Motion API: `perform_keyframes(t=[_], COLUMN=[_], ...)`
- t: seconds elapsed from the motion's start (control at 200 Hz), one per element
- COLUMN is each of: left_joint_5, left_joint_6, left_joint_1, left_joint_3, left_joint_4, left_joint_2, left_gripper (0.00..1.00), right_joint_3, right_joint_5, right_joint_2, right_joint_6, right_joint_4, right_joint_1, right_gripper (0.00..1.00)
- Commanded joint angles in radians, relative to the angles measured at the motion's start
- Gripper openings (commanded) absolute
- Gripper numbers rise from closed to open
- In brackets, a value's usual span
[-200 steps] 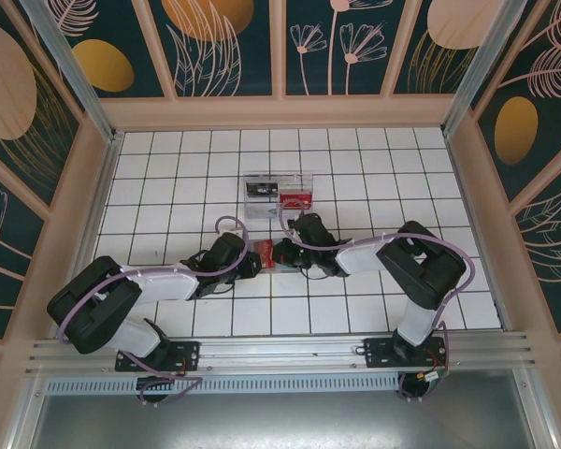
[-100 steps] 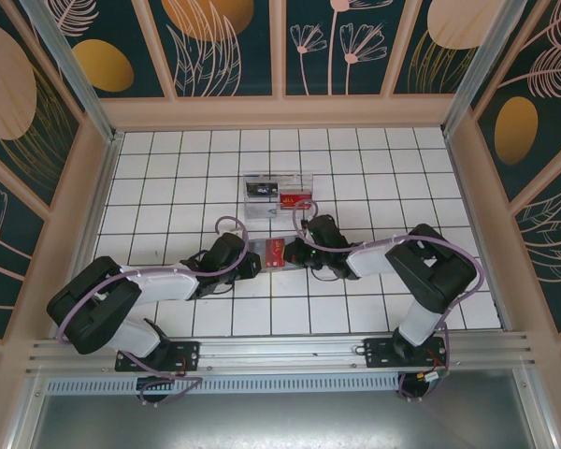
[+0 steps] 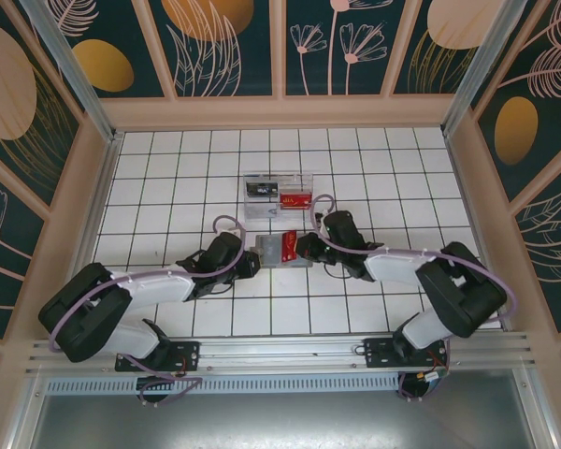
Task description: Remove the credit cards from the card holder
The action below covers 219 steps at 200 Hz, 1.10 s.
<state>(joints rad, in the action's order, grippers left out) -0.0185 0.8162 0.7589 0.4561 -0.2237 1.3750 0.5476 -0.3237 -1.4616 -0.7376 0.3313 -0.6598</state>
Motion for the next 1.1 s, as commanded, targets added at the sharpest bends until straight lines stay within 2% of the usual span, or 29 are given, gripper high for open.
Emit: perform_keyframes(t=[0.0,0.175,0.31,0.485,0.541,0.581,0.706,0.871,1.091], left_joint_5=[-0.008,-0.005,-0.012,0.007,0.025,0.032,0.057,0.107,0.136], left_joint_6=[-0.004,-0.022,-0.029,-0.043,-0.040,-0.043,-0.045,-0.036,-0.029], left_joint_1=[-0.004,-0.004,-0.004,-0.004,-0.004,-0.004,-0.004,-0.004,-0.004], left_joint_3=[0.012,0.008,-0.021,-0.083,-0.102,-0.114,-0.149,-0.213,-0.284], left_joint_4=[0.033,0.059,0.057,0.055,0.066,0.072,0.110,0.158,0.204], left_joint_2=[-0.068,-0.169,-0.248,-0.377,-0.422,-0.458,-0.581,-0.762,-0.963], left_gripper=[0.26,0.29,0.42,0.76,0.93,0.98,0.99,0.99,0.98], right_joint_3=[0.054,0.168,0.260,0.298,0.307,0.317,0.386,0.439,0.407], right_joint_5=[0.057,0.150,0.253,0.435,0.488,0.538,0.638,0.663,0.712], right_joint_2=[0.088,0.178,0.207,0.217,0.206,0.189,0.103,0.020,-0.048], right_joint_6=[0.114,0.260,0.422,0.730,0.865,0.958,1.190,1.426,1.702], right_joint_4=[-0.140,-0.326,-0.432,-0.417,-0.401,-0.398,-0.429,-0.409,-0.315], right_joint_1=[0.006,0.006,-0.006,-0.084,-0.113,-0.134,-0.165,-0.169,-0.163], right_gripper=[0.00,0.00,0.00,0.00,0.00,0.00,0.00,0.00,0.00])
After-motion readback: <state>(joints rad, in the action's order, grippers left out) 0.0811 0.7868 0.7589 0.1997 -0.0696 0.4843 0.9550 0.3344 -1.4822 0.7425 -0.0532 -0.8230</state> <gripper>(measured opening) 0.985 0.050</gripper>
